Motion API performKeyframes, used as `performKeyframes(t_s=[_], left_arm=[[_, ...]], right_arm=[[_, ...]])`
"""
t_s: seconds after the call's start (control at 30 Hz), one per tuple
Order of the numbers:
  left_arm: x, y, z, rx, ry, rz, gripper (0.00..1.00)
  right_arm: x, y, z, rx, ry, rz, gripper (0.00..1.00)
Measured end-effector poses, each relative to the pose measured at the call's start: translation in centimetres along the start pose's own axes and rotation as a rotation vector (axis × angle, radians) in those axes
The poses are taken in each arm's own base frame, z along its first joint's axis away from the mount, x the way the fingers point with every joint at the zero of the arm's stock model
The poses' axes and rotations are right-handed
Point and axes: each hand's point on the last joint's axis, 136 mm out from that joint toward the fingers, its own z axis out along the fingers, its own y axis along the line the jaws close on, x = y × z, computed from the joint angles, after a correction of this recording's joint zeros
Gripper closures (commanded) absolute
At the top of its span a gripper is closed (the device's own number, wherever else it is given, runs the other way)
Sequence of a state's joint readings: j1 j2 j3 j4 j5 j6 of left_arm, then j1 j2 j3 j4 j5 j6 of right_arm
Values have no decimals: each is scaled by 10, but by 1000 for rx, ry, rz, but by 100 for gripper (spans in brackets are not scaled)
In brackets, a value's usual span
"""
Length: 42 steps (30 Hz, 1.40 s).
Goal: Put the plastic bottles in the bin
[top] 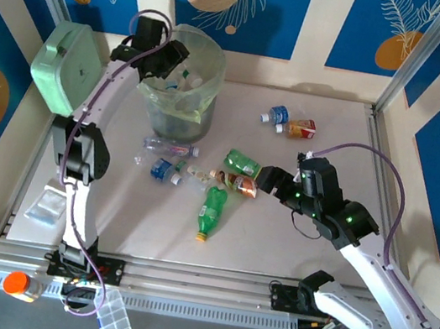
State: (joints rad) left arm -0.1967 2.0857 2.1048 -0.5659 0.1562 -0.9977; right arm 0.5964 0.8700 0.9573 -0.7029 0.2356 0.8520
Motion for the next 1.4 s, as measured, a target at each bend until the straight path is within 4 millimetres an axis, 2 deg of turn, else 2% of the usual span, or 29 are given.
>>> performKeyframes(t_s=[0.13, 0.27, 0.5, 0.63, 0.8, 1.03, 1.1, 1.2, 1.4], left_arm=[[7, 11, 9, -21, 24, -4, 29], [6, 8, 9, -9, 20, 8, 20], [4, 1, 5, 13, 14, 13, 16], [2, -10, -7, 43, 10, 37, 16], [-4, -36, -42, 113, -15, 80, 17], [-8, -76, -111, 224, -83, 149, 18], [1, -80, -132, 247, -89, 166, 18], [26, -77, -159, 279, -72, 187, 19], [91, -47, -195, 302, 1, 227, 19]], right_arm=[[-1, -1, 0, 3, -2, -3, 18], [-1, -1, 1, 6, -1, -9, 19], [-1, -1, 1, 6, -1, -19, 18], [-1, -1, 1, 5, -2, -27, 18], [-2, -1, 0, 4, -3, -39, 19], [-11, 4, -7, 7, -31, -73, 21], [-14, 6, -8, 7, -37, -77, 22], [-15, 7, -7, 11, -33, -82, 22], [-12, 4, 3, 37, -6, -82, 23]])
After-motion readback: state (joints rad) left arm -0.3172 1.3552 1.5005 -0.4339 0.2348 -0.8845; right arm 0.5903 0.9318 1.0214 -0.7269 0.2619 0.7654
